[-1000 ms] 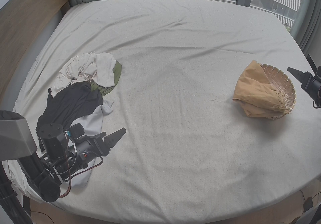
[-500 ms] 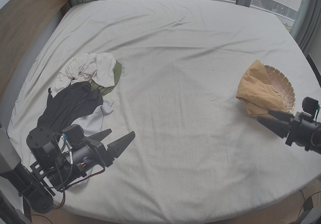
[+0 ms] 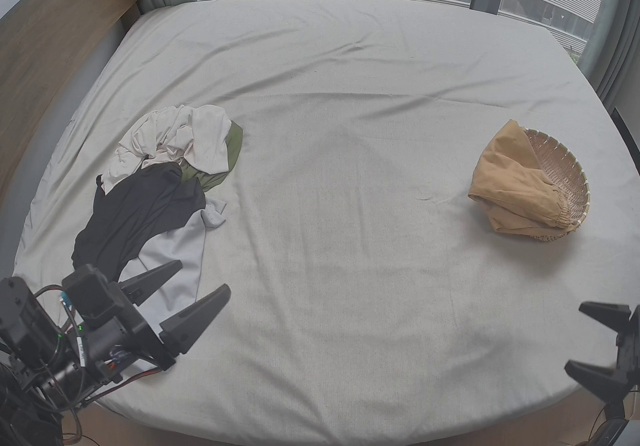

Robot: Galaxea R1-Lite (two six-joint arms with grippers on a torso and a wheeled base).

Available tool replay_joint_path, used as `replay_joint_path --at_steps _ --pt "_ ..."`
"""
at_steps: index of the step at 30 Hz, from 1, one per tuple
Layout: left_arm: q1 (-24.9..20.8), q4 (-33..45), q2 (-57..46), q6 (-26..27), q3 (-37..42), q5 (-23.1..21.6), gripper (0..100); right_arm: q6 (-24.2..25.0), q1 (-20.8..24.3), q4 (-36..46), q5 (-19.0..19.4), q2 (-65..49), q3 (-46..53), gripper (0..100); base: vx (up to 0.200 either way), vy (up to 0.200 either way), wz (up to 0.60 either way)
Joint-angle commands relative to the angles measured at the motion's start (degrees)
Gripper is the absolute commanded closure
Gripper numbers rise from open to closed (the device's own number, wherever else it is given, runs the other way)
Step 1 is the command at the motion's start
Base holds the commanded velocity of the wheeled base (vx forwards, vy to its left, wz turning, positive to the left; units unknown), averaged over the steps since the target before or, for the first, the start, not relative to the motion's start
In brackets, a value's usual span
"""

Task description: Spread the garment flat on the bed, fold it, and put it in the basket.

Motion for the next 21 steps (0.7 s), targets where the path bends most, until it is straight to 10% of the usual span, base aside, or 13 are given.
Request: replay_joint_path --at_steps 1,10,21 --pt "1.1 8.29 -16.66 0.08 1.23 3.13 0 -1.13 -2.93 12.46 0.14 -20.06 -4.87 0 0.0 0.0 0.0" --pt "11.56 24.73 -30.63 0.08 1.23 3.13 0 -1.22 -15.5 13.34 4.62 -23.23 -4.78 0 0.0 0.0 0.0" --pt "20.79 53.65 -60.95 1.31 1.23 -1.53 0 -5.26 -19.45 13.17 3.13 -33.6 10.69 0 0.0 0.0 0.0"
